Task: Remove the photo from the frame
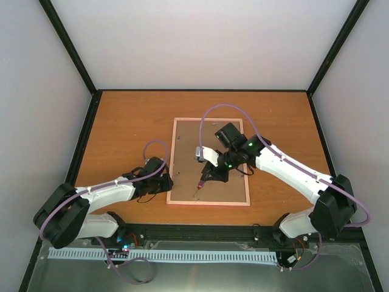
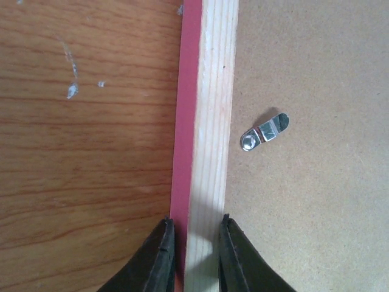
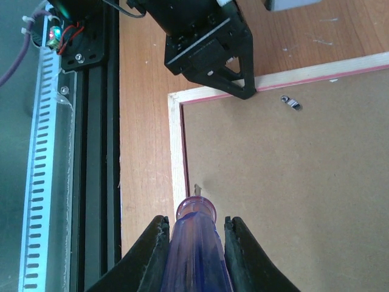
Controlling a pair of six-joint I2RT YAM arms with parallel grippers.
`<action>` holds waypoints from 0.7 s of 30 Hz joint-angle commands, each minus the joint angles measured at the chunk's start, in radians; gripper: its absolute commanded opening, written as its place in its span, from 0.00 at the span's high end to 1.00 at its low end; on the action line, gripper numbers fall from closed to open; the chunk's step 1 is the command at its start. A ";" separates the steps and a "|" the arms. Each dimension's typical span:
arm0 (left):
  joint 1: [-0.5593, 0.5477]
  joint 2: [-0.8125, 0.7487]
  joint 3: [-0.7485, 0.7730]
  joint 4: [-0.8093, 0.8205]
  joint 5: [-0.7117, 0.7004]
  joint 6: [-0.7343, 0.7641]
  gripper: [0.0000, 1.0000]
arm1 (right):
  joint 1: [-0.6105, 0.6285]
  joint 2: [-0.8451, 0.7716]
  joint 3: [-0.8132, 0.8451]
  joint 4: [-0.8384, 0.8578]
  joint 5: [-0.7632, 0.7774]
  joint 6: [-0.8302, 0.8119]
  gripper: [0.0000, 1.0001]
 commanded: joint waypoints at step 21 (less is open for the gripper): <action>-0.003 -0.092 -0.139 0.077 -0.066 -0.063 0.99 | 0.035 0.039 0.042 -0.039 0.024 0.004 0.97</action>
